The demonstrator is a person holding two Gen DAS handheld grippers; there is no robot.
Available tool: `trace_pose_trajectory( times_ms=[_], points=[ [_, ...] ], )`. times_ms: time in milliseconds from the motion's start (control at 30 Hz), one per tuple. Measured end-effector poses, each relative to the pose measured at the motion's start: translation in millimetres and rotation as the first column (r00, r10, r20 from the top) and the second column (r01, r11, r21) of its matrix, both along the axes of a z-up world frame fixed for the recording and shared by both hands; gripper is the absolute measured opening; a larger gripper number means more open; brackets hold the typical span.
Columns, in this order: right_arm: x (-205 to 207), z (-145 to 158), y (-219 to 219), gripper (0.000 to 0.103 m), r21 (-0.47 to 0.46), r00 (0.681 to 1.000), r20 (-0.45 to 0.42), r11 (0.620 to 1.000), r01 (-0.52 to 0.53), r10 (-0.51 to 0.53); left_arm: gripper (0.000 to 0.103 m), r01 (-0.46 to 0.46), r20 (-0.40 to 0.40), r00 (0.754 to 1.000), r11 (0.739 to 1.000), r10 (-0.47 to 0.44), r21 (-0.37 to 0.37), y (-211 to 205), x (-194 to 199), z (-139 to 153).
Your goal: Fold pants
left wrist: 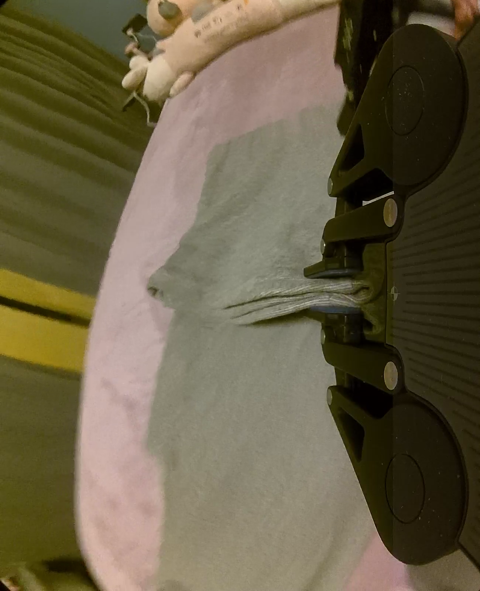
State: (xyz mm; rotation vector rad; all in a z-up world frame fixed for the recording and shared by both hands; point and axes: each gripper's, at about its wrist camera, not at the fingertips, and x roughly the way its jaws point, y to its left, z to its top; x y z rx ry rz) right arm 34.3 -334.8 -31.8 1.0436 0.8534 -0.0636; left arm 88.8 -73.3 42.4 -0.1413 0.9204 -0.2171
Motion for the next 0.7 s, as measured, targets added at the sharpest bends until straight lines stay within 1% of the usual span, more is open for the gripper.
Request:
trace_pose_trajectory(
  times_ms=[67,133,200,233,267,300,333,367,400,433,467,500,533,567,600,633,667,700],
  points=[
    [1.3,14.5,10.2,0.014,-0.009,0.998,0.044,0.999,-0.045,0.045,0.018,-0.022,0.038,0.999,1.000,0.021,0.022,9.6,-2.3,6.9],
    [5.3,23.9,24.6,0.014,-0.023,0.993,0.071,0.995,-0.093,0.095,0.018,-0.055,0.062,0.997,0.998,0.054,0.028,24.9,-4.8,11.0],
    [12.4,21.6,41.7,0.014,-0.036,0.986,0.067,0.988,-0.149,0.151,0.018,-0.104,0.058,0.993,0.994,0.101,0.042,40.6,-6.3,7.2],
    [16.7,15.6,49.5,0.015,-0.034,0.984,0.047,0.985,-0.171,0.172,0.017,-0.134,0.044,0.990,0.989,0.132,0.063,47.5,-5.9,0.4],
    [20.4,9.8,54.8,0.016,-0.029,0.983,0.031,0.983,-0.180,0.181,0.012,-0.171,0.029,0.985,0.979,0.168,0.113,52.1,-5.4,-8.2],
    [25.2,0.2,61.1,0.017,-0.026,0.981,0.008,0.980,-0.196,0.196,0.012,-0.201,0.017,0.979,0.959,0.202,0.200,53.9,-4.9,-18.8],
    [29.0,-6.3,64.5,0.018,-0.036,0.980,-0.025,0.979,-0.199,0.199,0.012,-0.213,0.000,0.975,0.940,0.221,0.266,56.4,-4.8,-29.4],
    [28.7,-11.3,66.0,0.019,-0.049,0.981,-0.050,0.980,-0.191,0.188,0.011,-0.224,-0.058,0.967,0.935,0.249,0.274,62.9,-3.1,-39.3],
    [27.0,-12.2,65.2,0.020,-0.047,0.982,-0.041,0.981,-0.188,0.186,0.011,-0.244,-0.124,0.955,0.951,0.270,0.190,74.2,-1.8,-42.4],
    [27.0,-10.1,62.9,0.024,-0.042,0.982,-0.036,0.981,-0.188,0.187,0.012,-0.259,-0.124,0.955,0.960,0.271,0.104,82.3,-3.7,-39.2],
    [27.4,-7.3,58.9,0.037,-0.029,0.981,-0.036,0.981,-0.191,0.190,0.018,-0.271,-0.108,0.955,0.961,0.276,0.058,86.6,-5.6,-34.2],
    [26.7,-5.4,54.2,0.050,-0.014,0.981,-0.034,0.981,-0.193,0.192,0.026,-0.279,-0.081,0.956,0.959,0.283,0.058,86.7,-7.0,-28.8],
    [24.7,-1.3,47.0,0.055,-0.011,0.983,-0.032,0.984,-0.179,0.178,0.034,-0.279,-0.052,0.958,0.958,0.282,0.070,83.8,-8.9,-25.5],
    [19.5,3.1,41.1,0.063,-0.034,0.988,-0.029,0.988,-0.152,0.151,0.045,-0.272,-0.025,0.961,0.959,0.275,0.078,79.3,-9.8,-22.4],
    [12.6,7.4,37.0,0.064,-0.062,0.992,-0.032,0.990,-0.126,0.125,0.052,-0.260,-0.011,0.965,0.963,0.262,0.075,76.7,-9.9,-20.6],
    [9.7,9.3,30.3,0.064,-0.078,0.994,-0.040,0.992,-0.100,0.097,0.053,-0.237,-0.003,0.971,0.969,0.238,0.064,71.0,-9.3,-19.6],
    [7.3,8.3,22.2,0.064,-0.060,0.997,-0.046,0.996,-0.067,0.064,0.055,-0.219,0.000,0.976,0.974,0.219,0.052,66.3,-8.3,-19.3],
    [6.3,5.8,17.1,0.063,-0.033,0.997,-0.053,0.998,-0.057,0.056,0.063,-0.199,0.003,0.980,0.979,0.199,0.043,59.0,-5.3,-19.1]
  ],
)
